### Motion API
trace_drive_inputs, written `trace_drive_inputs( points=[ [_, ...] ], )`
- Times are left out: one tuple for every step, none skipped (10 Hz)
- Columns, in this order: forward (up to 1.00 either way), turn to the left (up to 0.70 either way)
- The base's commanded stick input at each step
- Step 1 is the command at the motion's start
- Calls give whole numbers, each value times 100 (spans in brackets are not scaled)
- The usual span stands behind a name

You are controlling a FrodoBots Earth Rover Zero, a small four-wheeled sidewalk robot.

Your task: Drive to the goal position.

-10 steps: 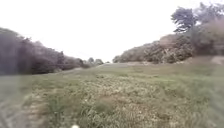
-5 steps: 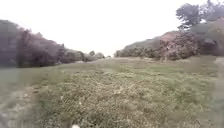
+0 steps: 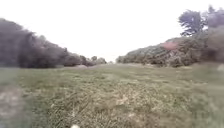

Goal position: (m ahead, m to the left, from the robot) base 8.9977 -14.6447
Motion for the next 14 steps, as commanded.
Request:
trace_drive_inputs(
  points=[
    [70,0],
    [70,0],
    [70,0],
    [70,0],
    [70,0],
    [70,0],
    [70,0],
    [70,0],
    [70,0],
    [70,0],
    [70,0],
    [70,0],
    [70,0],
    [70,0]
  ],
)
